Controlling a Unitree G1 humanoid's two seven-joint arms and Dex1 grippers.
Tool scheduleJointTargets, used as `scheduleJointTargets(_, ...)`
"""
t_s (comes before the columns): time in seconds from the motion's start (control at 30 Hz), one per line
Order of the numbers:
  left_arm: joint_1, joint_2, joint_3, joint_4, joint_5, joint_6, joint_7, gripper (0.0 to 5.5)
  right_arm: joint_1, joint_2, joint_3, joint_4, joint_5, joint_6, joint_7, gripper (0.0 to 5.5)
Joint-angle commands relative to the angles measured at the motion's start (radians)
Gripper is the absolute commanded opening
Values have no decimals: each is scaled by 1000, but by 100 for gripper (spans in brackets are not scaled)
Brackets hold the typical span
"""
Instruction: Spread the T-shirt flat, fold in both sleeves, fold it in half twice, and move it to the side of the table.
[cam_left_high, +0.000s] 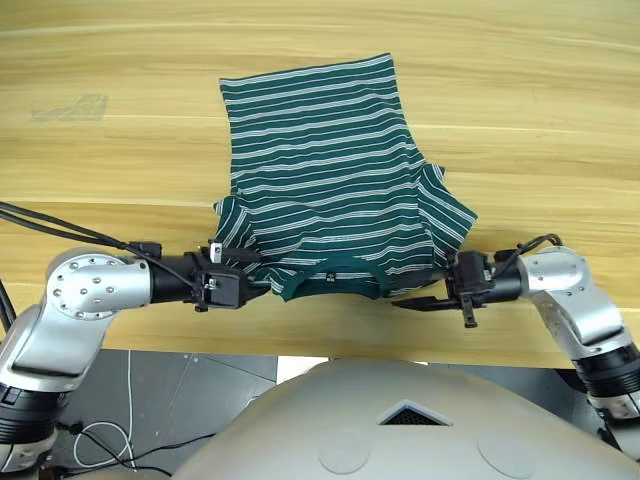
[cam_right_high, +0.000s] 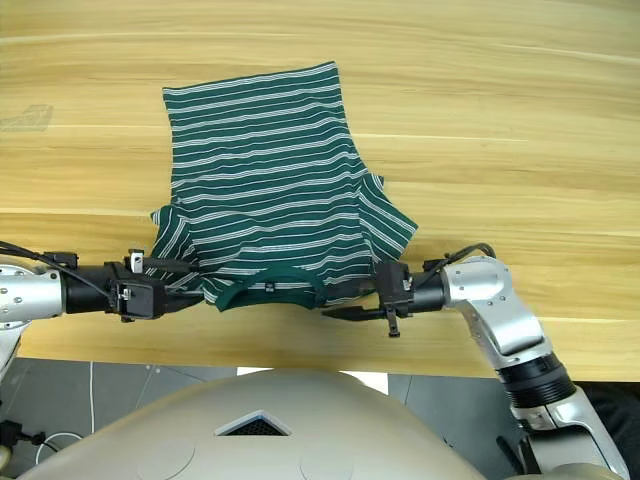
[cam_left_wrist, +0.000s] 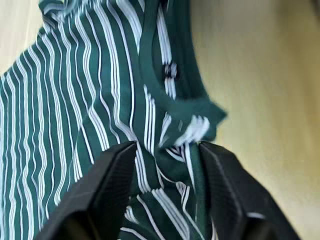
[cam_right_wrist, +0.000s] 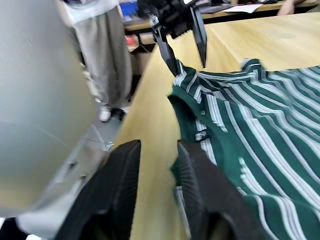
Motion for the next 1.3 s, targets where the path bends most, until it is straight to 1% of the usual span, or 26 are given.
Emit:
scheduleJointTargets(0.03,47,21,80,-69,-211,74,-77,287,-2,-25,-51,-30,86,74,43,200)
scheduleJointTargets(0.13,72,-3,153,-181,-508,163,-115,337,-12,8,-87,-25,109,103,14,257)
scheduleJointTargets(0.17,51,-15,196,-200,-655,204,-105,353,-28,26,-103,-4,100,99,-9,265)
scheduleJointTargets(0.2,-2,-42,229,-182,-743,232,-65,358,-49,46,-122,24,79,84,-39,265)
scheduleJointTargets(0.23,-64,-72,241,-143,-767,251,-10,358,-72,69,-136,56,39,55,-83,265)
scheduleJointTargets(0.3,-196,-141,195,-16,-547,222,153,358,-138,127,-161,147,-77,-27,-208,265)
scheduleJointTargets(0.37,-272,-195,104,100,-254,134,292,358,-203,155,-163,247,-236,-136,-329,265)
scheduleJointTargets(0.43,-300,-229,29,174,-40,49,383,358,-247,143,-141,320,-391,-244,-407,265)
scheduleJointTargets(0.5,-314,-241,-52,249,161,-40,454,358,-280,107,-108,381,-554,-350,-478,265)
scheduleJointTargets(0.6,-320,-259,-127,329,306,-123,496,358,-314,47,-51,471,-763,-470,-547,265)
scheduleJointTargets(0.8,-307,-320,-215,432,413,-199,539,358,-328,-25,36,642,-1016,-575,-659,265)
scheduleJointTargets(0.9,-280,-334,-250,466,464,-224,564,358,-333,-52,63,679,-1065,-589,-675,265)
scheduleJointTargets(1.0,-278,-338,-250,473,471,-231,569,358,-305,-96,83,648,-1027,-594,-598,265)
scheduleJointTargets(1.07,-284,-336,-248,473,477,-232,570,358,-219,-141,110,514,-895,-569,-454,265)
scheduleJointTargets(1.13,-290,-333,-249,472,482,-232,569,358,-156,-176,131,385,-791,-543,-363,265)
scheduleJointTargets(1.3,-297,-329,-243,464,492,-230,569,358,-104,-206,128,227,-692,-493,-292,265)
